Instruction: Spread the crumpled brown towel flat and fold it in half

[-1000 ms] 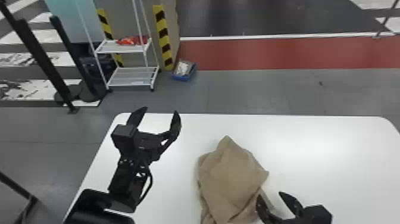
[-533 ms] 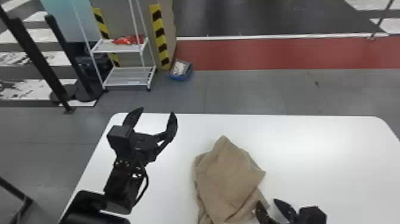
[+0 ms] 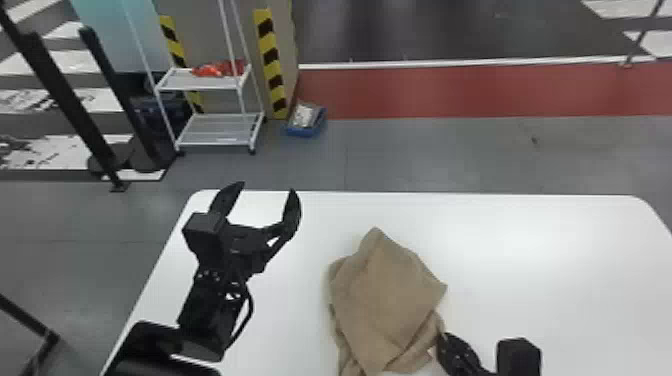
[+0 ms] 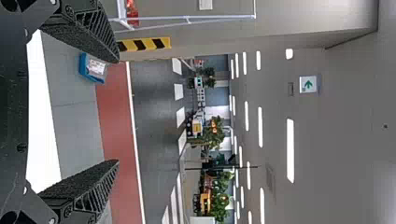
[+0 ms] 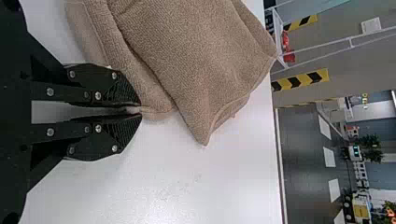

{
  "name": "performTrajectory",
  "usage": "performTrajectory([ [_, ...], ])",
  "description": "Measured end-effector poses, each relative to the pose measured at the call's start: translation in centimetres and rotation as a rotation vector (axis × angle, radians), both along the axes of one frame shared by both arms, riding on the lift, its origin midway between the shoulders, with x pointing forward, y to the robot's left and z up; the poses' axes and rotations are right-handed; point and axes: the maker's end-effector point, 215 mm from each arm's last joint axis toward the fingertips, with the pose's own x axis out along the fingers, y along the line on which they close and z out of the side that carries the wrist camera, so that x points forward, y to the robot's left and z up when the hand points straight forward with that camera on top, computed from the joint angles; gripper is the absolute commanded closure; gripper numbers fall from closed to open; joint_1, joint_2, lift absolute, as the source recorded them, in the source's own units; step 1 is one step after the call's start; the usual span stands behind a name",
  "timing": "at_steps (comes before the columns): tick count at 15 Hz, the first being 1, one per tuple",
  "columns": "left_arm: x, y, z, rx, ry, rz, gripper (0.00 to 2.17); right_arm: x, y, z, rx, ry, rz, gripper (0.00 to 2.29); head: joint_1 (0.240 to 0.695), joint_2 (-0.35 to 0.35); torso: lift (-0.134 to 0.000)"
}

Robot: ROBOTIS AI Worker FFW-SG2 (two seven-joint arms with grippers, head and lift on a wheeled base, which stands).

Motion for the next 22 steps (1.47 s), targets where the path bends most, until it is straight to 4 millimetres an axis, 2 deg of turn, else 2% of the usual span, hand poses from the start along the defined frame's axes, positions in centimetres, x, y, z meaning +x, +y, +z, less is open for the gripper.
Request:
performTrajectory([
  [2,-0.1,-0.1,0.0,0.0,0.0,-0.001,0.14,0.3,0.6,0.7,0.017,-0.005,0.004,1.26,0.695,0.112,0.0],
  [4,-0.1,-0.2,0.1,-0.001,-0.003,-0.003,0.14,0.7,1.6,2.4,0.031,-0.025,0.016,1.26,0.695,0.119,0.0],
  [6,-0.1,-0.2,0.2,-0.002,-0.006,-0.003,0.14,1.8,2.8,5.5,0.044,-0.049,0.033,1.26,0.695,0.134,0.0],
  [8,-0.2,-0.1,0.2,-0.002,-0.008,-0.002,0.14,3.2,4.3,9.4,0.052,-0.069,0.057,1.26,0.695,0.146,0.0],
  [11,-0.5,0.3,0.2,-0.003,-0.015,0.007,0.14,4.9,7.6,15.2,0.052,-0.093,0.117,1.26,0.695,0.185,0.0],
  [17,-0.7,2.0,0.1,-0.003,-0.033,0.038,0.14,6.3,14.3,26.8,0.035,-0.171,0.247,1.26,0.695,0.274,0.0],
  [22,-0.7,4.8,0.7,-0.016,-0.067,0.113,0.14,7.5,16.8,35.5,0.024,-0.262,0.303,1.26,0.695,0.325,0.0],
])
